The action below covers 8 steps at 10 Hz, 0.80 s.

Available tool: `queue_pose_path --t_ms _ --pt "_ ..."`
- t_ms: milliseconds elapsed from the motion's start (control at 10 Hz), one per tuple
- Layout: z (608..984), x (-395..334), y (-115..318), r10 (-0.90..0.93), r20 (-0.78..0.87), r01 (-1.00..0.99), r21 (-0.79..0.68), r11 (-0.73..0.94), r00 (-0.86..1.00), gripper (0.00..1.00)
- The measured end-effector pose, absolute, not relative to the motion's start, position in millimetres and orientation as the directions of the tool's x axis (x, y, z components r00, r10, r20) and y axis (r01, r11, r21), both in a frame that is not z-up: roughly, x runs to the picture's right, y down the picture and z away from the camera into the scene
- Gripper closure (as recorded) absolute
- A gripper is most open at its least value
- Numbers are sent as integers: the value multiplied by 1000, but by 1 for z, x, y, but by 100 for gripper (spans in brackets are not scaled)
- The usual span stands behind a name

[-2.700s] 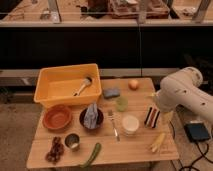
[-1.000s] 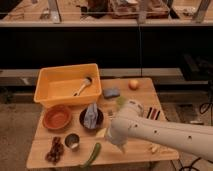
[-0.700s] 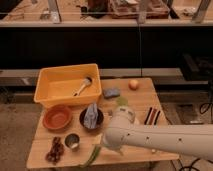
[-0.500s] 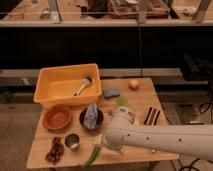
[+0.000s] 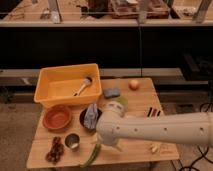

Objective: Place pepper in red bowl

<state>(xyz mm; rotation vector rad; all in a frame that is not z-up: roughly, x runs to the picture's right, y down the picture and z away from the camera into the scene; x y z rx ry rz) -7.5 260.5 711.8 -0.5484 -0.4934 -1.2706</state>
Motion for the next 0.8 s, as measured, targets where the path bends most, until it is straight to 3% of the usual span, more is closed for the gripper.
queue_pose_path --t_ms 400,800 --pt "748 -24 274 -712 664 973 -159 165 229 20" --pt "746 -28 294 -687 686 970 -129 208 239 20"
